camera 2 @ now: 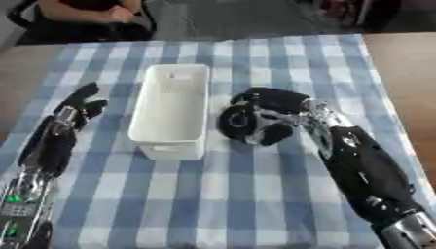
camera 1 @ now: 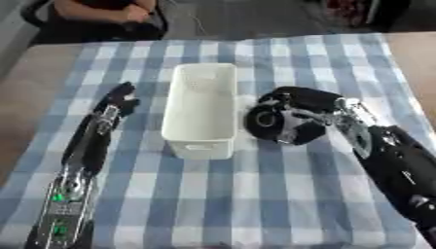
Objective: Pick up objects on the table and place them in the box.
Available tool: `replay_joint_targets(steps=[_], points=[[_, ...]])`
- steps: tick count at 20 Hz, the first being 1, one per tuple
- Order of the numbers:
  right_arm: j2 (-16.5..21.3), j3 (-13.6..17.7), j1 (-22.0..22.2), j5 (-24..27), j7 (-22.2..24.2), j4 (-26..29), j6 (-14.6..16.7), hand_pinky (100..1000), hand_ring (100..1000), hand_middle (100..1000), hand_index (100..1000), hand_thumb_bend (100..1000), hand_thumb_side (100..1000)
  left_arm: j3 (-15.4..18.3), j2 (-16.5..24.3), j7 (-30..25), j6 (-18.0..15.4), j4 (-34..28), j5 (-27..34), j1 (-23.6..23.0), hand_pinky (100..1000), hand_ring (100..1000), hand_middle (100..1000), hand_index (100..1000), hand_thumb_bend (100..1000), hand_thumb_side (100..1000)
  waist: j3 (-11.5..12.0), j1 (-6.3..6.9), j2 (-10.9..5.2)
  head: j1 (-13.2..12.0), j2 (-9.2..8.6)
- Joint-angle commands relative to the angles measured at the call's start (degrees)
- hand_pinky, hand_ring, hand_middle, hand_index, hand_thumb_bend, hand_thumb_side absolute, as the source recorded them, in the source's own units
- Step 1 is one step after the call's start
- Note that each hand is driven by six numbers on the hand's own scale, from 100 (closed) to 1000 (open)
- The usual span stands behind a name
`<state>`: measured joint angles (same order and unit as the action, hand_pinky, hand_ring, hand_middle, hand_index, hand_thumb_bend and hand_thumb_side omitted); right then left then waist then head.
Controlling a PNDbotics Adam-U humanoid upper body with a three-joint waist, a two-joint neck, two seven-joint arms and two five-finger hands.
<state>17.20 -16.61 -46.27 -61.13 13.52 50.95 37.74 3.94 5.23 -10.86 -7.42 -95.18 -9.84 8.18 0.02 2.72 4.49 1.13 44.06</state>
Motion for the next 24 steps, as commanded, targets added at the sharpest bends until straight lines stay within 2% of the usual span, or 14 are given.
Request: replay_joint_targets(steps=[1, 10, 24], points=[[1.0, 0.5, -1.6, 0.3, -0.1, 0.5, -0.2, 1000, 940, 922, 727, 308, 777, -0.2, 0.2, -0.2, -0.1, -0.7, 0.1, 0.7, 906, 834, 1000, 909, 100, 1000, 0.1, 0.04, -0.45, 0.6, -0.30], [0.4, 1.4, -1.8, -0.9, -0.2, -1.6, -0.9, 1000, 940, 921, 723, 310, 774, -0.4, -0.2, -0.4, -0.2, -0.8, 0.2, 1.6, 906, 836, 1000, 907, 100, 1000, 1.3, 0.55, 0.68, 1.3, -1.16], [-0.1, 1.6, -1.2, -2.5, -0.8, -3.4, -0.4, 1000, 936, 917, 708, 299, 757, -0.4, -0.2, -0.5, -0.2, -0.9, 0.3, 1.6, 907, 838, 1000, 907, 100, 1000, 1.3, 0.49, 0.52, 1.3, -1.11]])
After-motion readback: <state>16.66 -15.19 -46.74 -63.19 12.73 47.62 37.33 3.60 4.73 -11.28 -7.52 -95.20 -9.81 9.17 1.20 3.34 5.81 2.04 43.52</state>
